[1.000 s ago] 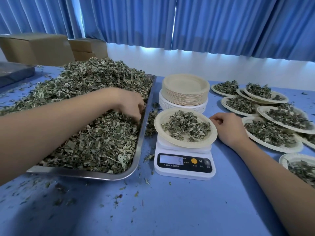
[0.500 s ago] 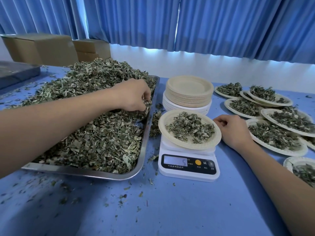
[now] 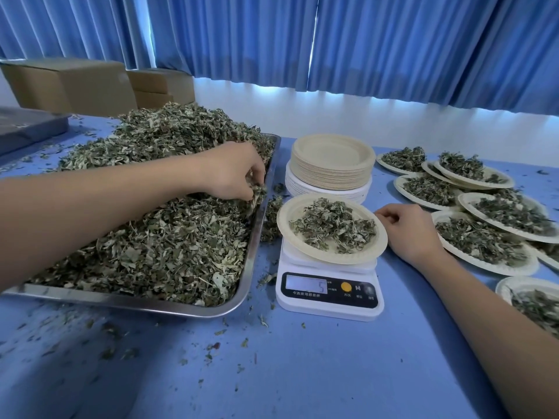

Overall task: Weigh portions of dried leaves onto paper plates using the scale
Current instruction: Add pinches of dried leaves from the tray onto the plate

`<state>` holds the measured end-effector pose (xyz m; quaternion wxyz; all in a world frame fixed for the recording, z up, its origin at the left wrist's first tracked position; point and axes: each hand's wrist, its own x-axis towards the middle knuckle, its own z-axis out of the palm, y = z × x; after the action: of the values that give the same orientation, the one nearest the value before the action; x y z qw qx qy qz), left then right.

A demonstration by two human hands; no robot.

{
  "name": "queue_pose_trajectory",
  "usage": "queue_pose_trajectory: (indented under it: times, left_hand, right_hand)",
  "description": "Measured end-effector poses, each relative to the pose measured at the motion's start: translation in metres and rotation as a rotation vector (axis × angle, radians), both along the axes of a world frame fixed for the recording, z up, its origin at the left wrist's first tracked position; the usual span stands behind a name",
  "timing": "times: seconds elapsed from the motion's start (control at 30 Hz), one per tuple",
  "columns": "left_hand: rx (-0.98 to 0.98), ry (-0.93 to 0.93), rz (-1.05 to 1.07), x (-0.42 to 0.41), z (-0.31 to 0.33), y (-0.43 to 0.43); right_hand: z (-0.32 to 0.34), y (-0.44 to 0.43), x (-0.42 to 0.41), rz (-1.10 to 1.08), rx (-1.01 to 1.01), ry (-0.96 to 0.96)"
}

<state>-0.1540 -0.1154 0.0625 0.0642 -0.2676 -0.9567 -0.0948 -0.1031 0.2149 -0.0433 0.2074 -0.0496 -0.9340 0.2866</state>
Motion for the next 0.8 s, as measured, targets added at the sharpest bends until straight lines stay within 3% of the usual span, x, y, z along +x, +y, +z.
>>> queue_pose_trajectory:
  times: [0.1, 0.23, 0.5, 0.8]
  left_hand:
    - [0.08, 0.054, -0.002, 0.002, 0.003, -0.003]
    - [-0.045, -0.067, -0.027, 0.007, 0.002, 0.0]
    - [0.244, 0.187, -0.044, 0.016, 0.012, 0.018]
    - [0.441, 0.132, -0.152, 0.029, 0.006, 0.056]
  right_hand:
    - [0.001, -0.001, 0.001, 0.005, 0.006, -0.005]
    - [0.002, -0.002, 0.0, 0.005, -0.01, -0.01]
    - [0.004, -0.003, 0.004, 0.004, -0.01, -0.015]
    - [0.003, -0.003, 0.004, 0.005, -0.014, -0.013]
